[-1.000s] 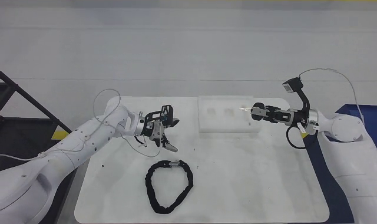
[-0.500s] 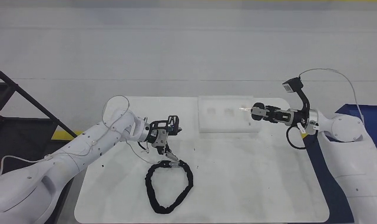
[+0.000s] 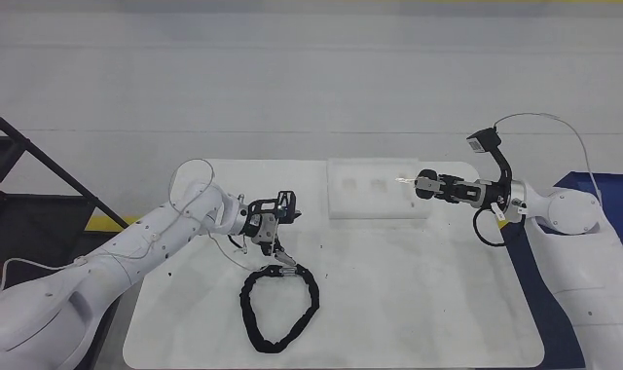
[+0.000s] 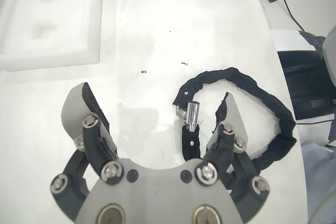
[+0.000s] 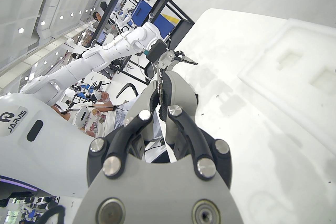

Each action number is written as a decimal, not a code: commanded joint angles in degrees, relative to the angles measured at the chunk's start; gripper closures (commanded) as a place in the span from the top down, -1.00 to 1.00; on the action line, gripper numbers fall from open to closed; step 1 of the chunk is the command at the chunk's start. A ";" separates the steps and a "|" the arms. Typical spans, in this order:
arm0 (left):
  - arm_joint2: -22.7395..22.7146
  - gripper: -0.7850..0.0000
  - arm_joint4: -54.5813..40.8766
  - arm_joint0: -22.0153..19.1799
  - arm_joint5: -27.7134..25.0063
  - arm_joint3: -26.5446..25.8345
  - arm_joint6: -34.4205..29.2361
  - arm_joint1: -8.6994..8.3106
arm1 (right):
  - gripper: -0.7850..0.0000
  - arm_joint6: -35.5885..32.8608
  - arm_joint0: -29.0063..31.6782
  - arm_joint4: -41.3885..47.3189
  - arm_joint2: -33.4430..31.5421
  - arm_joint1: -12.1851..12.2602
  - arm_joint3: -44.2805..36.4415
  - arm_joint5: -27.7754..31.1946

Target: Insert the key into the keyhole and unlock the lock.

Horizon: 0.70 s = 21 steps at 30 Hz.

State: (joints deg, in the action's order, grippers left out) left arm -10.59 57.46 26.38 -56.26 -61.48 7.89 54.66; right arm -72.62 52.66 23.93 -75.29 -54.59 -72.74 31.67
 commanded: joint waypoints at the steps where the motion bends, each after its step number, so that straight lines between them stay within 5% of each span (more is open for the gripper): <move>1: -0.64 1.00 1.43 1.18 0.19 -0.20 1.09 -0.45 | -1.00 0.00 0.00 0.00 0.00 0.00 0.00 0.00; 9: -2.72 1.00 10.77 5.99 -0.06 -1.07 9.10 -3.03 | -1.00 0.00 0.00 0.00 0.00 0.00 0.00 0.00; 21: -4.06 1.00 23.20 13.40 10.43 -2.85 15.24 -4.95 | -1.00 0.00 0.00 0.00 0.00 0.00 0.00 0.00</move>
State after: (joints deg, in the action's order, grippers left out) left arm -14.48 80.63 39.18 -46.58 -64.43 23.34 49.67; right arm -72.62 52.66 23.93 -75.29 -54.59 -72.74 31.67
